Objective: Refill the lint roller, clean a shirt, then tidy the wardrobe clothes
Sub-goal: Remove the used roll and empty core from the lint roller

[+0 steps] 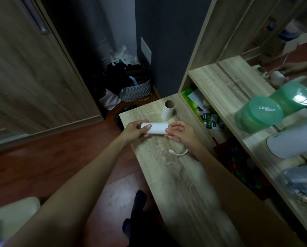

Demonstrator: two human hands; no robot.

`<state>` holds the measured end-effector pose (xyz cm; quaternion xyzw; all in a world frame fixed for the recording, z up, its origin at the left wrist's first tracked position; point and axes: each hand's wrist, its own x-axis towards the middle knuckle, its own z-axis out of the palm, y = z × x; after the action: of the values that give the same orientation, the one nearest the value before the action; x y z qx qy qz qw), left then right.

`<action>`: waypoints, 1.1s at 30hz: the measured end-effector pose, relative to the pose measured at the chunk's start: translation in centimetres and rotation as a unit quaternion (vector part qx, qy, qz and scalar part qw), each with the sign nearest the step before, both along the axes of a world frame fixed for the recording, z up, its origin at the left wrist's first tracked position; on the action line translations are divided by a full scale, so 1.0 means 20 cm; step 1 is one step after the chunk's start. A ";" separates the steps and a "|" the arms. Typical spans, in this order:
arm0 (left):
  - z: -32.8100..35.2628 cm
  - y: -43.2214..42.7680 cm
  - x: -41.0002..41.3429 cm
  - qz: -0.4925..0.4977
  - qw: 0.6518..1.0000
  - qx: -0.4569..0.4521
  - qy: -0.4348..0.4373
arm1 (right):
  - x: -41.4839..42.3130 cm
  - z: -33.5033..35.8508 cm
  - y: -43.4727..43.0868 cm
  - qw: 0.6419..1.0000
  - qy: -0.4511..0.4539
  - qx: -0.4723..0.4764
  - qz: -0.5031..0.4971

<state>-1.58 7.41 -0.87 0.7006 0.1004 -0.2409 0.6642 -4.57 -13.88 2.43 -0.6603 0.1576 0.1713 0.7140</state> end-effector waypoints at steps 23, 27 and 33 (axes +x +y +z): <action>0.03 0.00 -0.02 -0.006 0.999 -0.019 0.032 | 0.01 0.00 -0.02 0.999 0.003 0.000 0.050; 0.03 0.00 -0.01 0.000 0.999 -0.023 0.038 | 0.01 0.01 -0.01 0.999 -0.008 0.001 0.046; 0.04 0.00 0.00 -0.004 0.999 -0.016 0.038 | 0.02 0.01 -0.01 0.999 -0.015 0.006 0.040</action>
<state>-1.53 7.49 -0.16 0.6809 0.1188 -0.2710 0.6700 -4.25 -14.12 2.58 -0.6640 0.1192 0.1911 0.7130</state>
